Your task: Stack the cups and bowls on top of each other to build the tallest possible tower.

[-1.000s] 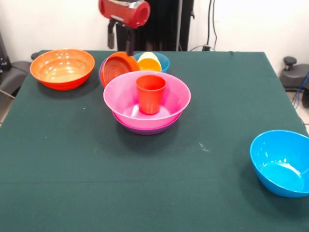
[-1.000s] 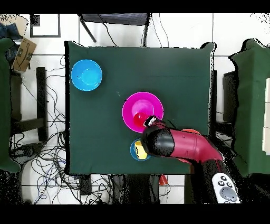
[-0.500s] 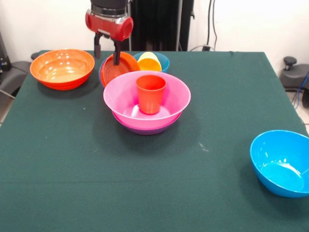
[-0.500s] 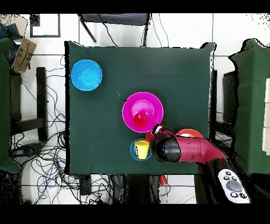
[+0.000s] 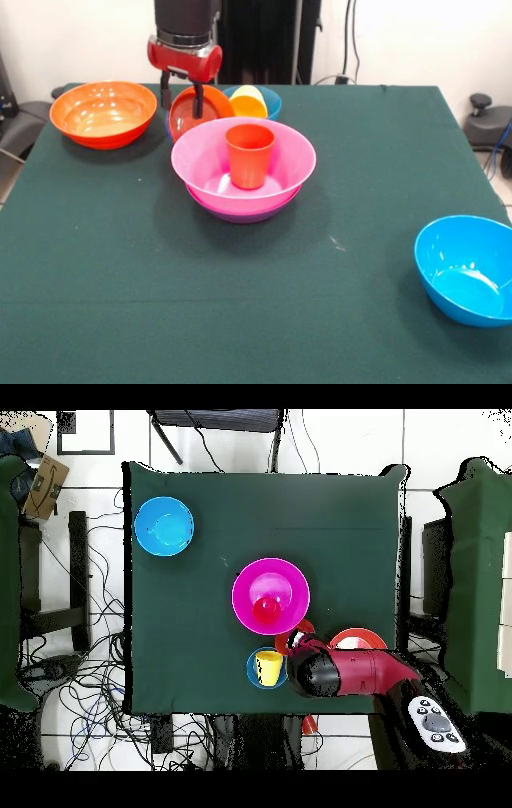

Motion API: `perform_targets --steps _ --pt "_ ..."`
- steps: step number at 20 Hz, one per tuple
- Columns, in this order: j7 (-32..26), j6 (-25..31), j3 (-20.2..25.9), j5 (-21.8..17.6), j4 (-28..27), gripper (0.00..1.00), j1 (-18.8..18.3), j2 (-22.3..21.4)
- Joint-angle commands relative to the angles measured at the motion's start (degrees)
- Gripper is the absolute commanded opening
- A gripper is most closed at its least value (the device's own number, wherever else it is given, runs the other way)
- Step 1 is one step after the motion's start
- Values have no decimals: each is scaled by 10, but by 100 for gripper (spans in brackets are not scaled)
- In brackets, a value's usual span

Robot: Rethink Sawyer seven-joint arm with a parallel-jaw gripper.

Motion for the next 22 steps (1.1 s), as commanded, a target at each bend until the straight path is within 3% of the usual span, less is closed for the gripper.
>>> perform_targets --steps 1,9,16,22 --pt "-54 -13 50 -56 -6 100 -22 28" --pt "-73 35 60 -59 -2 100 -29 9" --pt "-68 16 64 -74 -17 100 -23 66" --pt "-70 42 96 -51 -5 100 -32 100"
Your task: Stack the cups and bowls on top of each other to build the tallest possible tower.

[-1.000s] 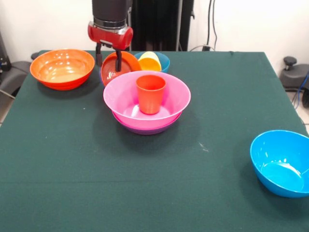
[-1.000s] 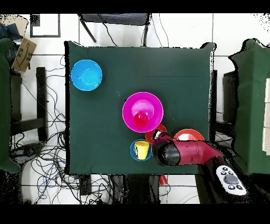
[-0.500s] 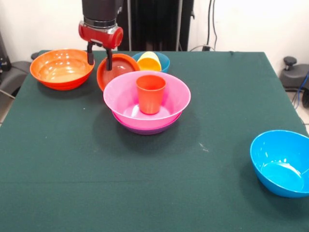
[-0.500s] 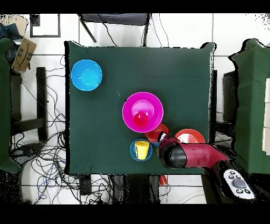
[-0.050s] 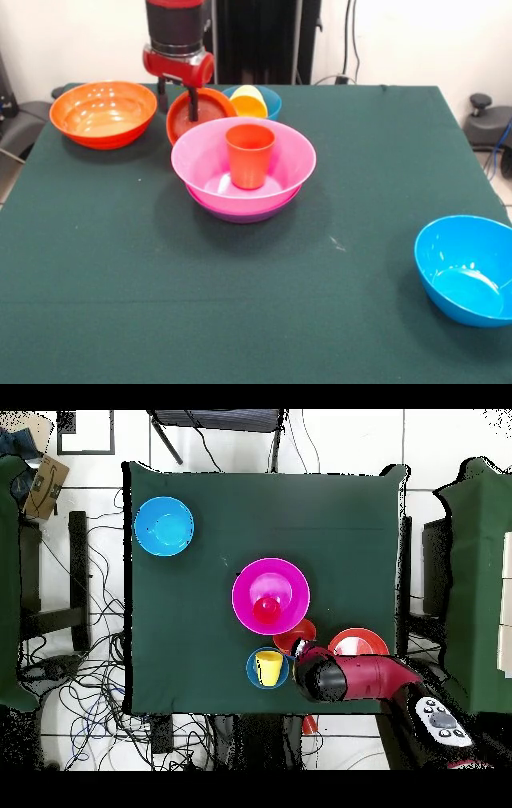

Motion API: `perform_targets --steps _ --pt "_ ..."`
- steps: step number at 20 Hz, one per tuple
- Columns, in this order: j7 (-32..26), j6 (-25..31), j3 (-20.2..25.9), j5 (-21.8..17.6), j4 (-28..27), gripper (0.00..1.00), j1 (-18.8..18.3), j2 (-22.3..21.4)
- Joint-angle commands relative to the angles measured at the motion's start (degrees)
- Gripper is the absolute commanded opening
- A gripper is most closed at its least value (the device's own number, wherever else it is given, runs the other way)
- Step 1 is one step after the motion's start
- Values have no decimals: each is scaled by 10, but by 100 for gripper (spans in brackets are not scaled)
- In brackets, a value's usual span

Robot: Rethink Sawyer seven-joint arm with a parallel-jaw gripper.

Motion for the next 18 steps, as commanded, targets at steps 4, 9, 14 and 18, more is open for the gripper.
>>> perform_targets --steps 4,9,14,18 --pt "-49 49 65 -21 4 100 19 53" --pt "-16 94 27 9 -5 100 33 74" --pt "1 76 5 2 -29 100 49 100" --pt "-1 86 5 15 -29 100 49 109"
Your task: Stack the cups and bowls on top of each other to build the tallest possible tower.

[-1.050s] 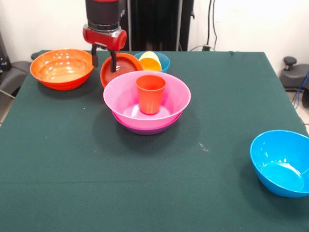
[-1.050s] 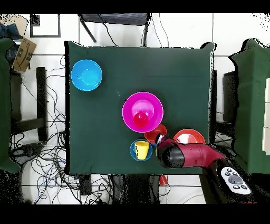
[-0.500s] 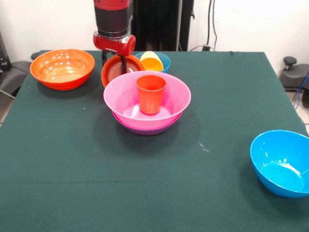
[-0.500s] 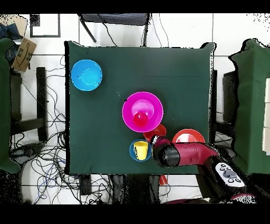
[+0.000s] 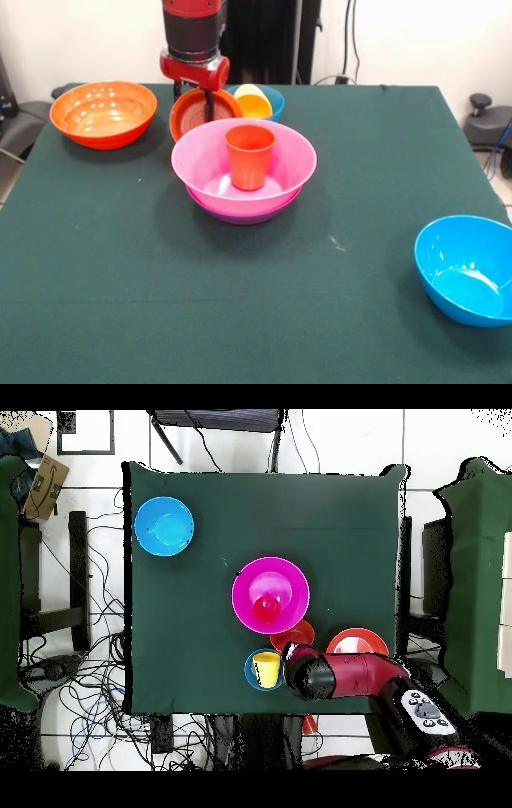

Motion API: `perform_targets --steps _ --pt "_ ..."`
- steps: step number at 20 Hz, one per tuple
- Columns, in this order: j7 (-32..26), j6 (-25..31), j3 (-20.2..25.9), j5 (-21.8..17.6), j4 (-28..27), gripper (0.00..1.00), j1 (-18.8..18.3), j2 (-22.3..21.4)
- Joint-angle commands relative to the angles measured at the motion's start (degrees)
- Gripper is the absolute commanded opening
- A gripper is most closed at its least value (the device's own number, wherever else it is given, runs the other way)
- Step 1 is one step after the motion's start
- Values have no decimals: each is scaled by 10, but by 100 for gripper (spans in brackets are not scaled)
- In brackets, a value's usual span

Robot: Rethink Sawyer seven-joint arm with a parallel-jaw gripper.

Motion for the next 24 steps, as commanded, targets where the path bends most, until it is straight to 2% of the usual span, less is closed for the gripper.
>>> perform_targets --steps 1,4,5,11,17,20,24 --pt "0 63 17 6 -29 100 24 101" --pt "2 62 9 7 -34 100 31 100" --pt "8 49 3 7 -35 0 33 99" --pt "-4 59 11 11 -32 0 33 91" --pt "-7 79 27 31 -13 0 39 63" --pt "-15 90 40 42 5 0 37 35" --pt "-28 147 62 82 43 0 37 -37"
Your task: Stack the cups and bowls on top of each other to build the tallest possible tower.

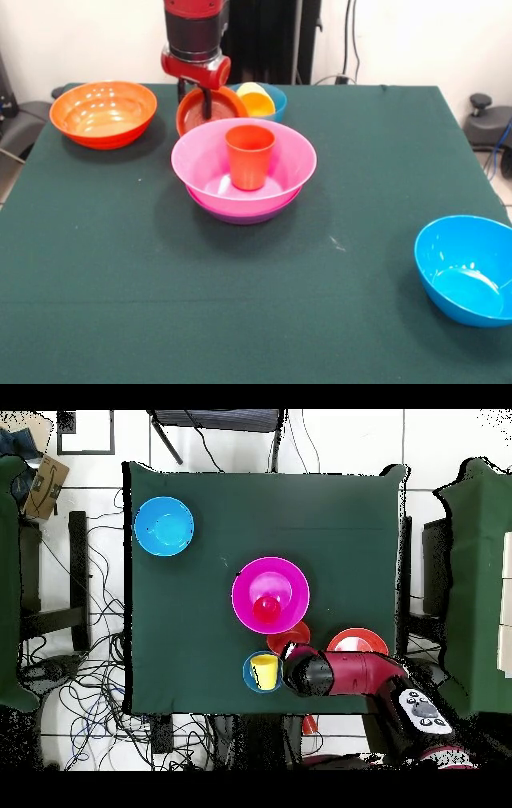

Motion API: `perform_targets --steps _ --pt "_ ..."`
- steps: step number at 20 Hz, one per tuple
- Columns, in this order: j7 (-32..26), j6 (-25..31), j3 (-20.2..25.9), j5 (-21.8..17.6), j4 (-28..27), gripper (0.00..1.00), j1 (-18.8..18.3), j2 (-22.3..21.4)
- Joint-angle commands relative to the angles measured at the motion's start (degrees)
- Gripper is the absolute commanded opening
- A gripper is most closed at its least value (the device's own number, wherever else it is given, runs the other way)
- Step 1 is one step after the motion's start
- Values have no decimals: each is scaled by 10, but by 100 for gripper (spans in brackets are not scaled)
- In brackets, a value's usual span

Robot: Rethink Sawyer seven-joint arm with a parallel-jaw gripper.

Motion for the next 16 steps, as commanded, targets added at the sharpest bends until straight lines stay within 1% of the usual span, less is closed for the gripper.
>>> perform_targets --steps 1,3,5,8,12,15,16 --pt "-32 138 80 61 52 0 23 -52" --pt "-43 180 85 81 56 0 26 -83" --pt "-48 216 82 93 49 0 35 -107" --pt "-52 242 86 101 38 0 38 -118" --pt "-49 240 92 100 24 0 38 -109" --pt "-38 217 90 88 16 0 46 -104" --pt "-33 200 88 80 13 0 52 -106"
